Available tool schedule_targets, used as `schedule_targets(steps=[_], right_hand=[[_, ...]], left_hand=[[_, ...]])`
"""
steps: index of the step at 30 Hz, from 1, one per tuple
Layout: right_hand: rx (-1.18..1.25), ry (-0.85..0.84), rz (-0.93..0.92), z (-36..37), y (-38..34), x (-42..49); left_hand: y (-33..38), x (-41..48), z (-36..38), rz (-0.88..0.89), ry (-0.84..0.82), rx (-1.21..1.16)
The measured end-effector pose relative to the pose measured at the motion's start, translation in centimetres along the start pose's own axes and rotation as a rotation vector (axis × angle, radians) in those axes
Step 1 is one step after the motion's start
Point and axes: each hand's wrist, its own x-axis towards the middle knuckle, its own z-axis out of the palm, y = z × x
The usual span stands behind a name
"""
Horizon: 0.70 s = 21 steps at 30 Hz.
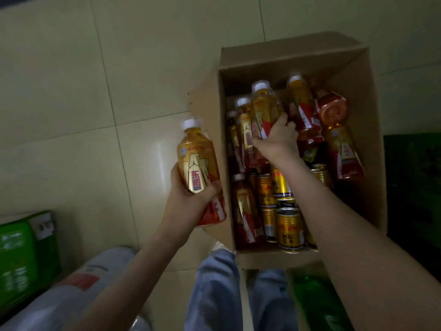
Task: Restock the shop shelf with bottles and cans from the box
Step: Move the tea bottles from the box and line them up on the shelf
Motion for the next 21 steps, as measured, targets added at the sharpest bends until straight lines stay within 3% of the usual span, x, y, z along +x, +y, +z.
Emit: schedule_targets(steps=[3, 9, 13, 21], right_hand=[[0.343, -0.071, 0.130, -2.1, 0.5, -4.9], [0.759, -0.153, 0.173, -11.1, 3.6, -23.4], [0.845, -0.064, 0.193, -17.9, 4.1, -35.5], [1.073, 0.138, 0.000, -24.2, 5.3, -55.4]], left_hand=[[2.2, -1.9, -0.5, -0.019, -0.063, -0.001], [9.8, -11.1, -0.9, 0.049, -0.270, 0.170], [14.9, -20.0, -1.5, 0.161, -0.428, 0.286], [17.7, -37.8, -2.2, 0.398, -0.673, 0.384]])
